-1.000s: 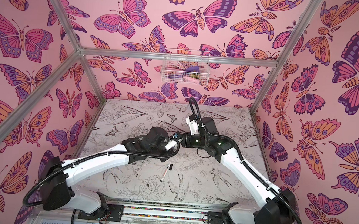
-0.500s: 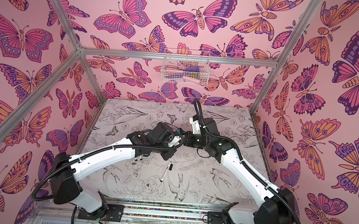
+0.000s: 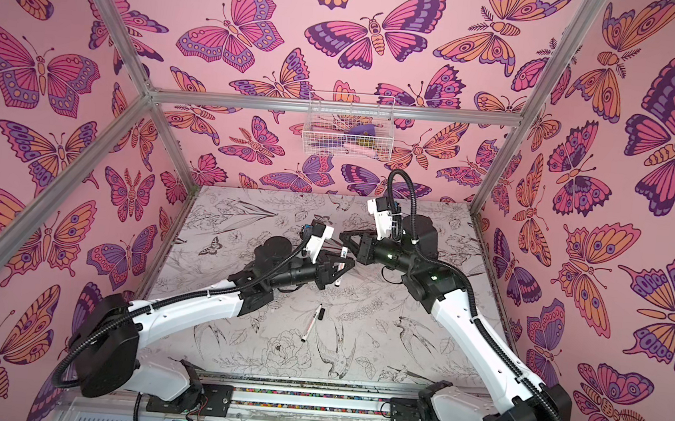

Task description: Insert the pens into the pen caps

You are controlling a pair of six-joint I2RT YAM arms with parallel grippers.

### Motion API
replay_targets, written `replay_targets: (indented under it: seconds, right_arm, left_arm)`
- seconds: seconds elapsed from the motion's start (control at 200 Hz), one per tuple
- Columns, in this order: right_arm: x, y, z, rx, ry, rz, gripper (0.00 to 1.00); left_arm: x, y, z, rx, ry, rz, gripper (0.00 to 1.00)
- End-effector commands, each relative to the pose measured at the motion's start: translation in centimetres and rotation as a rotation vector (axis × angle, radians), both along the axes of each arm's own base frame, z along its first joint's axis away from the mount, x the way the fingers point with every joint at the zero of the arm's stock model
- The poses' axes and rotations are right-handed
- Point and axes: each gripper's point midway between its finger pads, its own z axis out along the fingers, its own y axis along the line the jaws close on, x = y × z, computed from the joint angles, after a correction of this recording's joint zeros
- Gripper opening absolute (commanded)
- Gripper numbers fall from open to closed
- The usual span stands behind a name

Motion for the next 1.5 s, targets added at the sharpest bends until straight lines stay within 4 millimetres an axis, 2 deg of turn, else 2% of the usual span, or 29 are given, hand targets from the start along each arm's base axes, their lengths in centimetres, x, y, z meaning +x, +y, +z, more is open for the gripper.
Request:
replay_targets:
  seconds: [0.0,0.165,0.27,0.351,0.466,0.561,0.716,0.731,0.766,0.866,0.952,1.037,1.082,1.142,1.247,1.322,1.412,1.497]
  right_arm:
    - [-9.5,0.8,-12.0,-0.162,0.575,0.264,0.00]
    - [-11.2,0.7,-14.3,-0.228,0.614,0.273,0.00]
    - [-12.7,0.4,-16.3,-0.314,0.641,0.290,0.00]
    - [-13.1,0.1,-17.0,-0.337,0.655,0.288,0.00]
    - [-12.4,0.0,-16.3,-0.330,0.625,0.272,0.00]
    - [-10.8,0.2,-14.7,-0.245,0.608,0.246,0.00]
    - [-9.3,0.6,-13.1,-0.177,0.587,0.247,0.00]
    - [-9.2,0.7,-12.9,-0.174,0.585,0.248,0.00]
    - [-9.1,0.9,-12.6,-0.165,0.580,0.255,0.00]
    - [-8.3,1.3,-11.2,-0.136,0.545,0.251,0.02]
    - [-7.3,1.5,-9.7,-0.109,0.500,0.226,0.15]
    - [-6.1,1.4,-8.1,-0.079,0.458,0.176,0.38]
    - [-5.3,1.1,-7.0,-0.053,0.426,0.145,0.49]
    - [-4.7,0.9,-5.7,-0.020,0.387,0.126,0.60]
    - [-3.7,-0.2,-4.0,0.015,0.308,0.056,0.83]
    - [-3.1,-1.2,-3.5,0.021,0.282,0.009,0.84]
    - [-2.5,-2.2,-4.3,0.017,0.299,-0.046,0.84]
    - [-2.4,-2.4,-5.3,0.004,0.330,-0.058,0.83]
  left_arm:
    - [-2.7,9.0,21.6,-0.607,-0.539,0.190,0.00]
    - [-2.1,10.3,23.2,-0.594,-0.617,0.243,0.00]
    - [-1.0,12.1,24.7,-0.619,-0.649,0.297,0.00]
    - [-0.5,13.3,25.7,-0.634,-0.678,0.328,0.00]
    - [-0.4,13.7,26.4,-0.614,-0.706,0.338,0.00]
    - [0.0,13.1,25.5,-0.578,-0.671,0.328,0.00]
    - [1.4,11.1,21.1,-0.473,-0.571,0.307,0.00]
    - [0.4,11.6,21.6,-0.482,-0.583,0.302,0.00]
    - [0.2,11.2,20.8,-0.458,-0.566,0.292,0.00]
    - [0.0,9.0,16.5,-0.358,-0.470,0.239,0.00]
    - [-0.3,7.0,11.5,-0.268,-0.368,0.183,0.00]
    - [-0.6,6.0,6.4,-0.193,-0.266,0.162,0.00]
    - [-0.3,6.1,4.0,-0.168,-0.205,0.179,0.00]
    - [0.2,6.6,0.9,-0.137,-0.144,0.219,0.00]
    - [1.3,8.1,-3.2,-0.090,-0.072,0.311,0.00]
    - [1.9,9.2,-5.1,-0.070,-0.033,0.367,0.00]
    - [2.8,10.8,-7.2,-0.048,0.037,0.448,0.00]
    - [3.8,12.7,-9.4,-0.008,0.109,0.546,0.00]
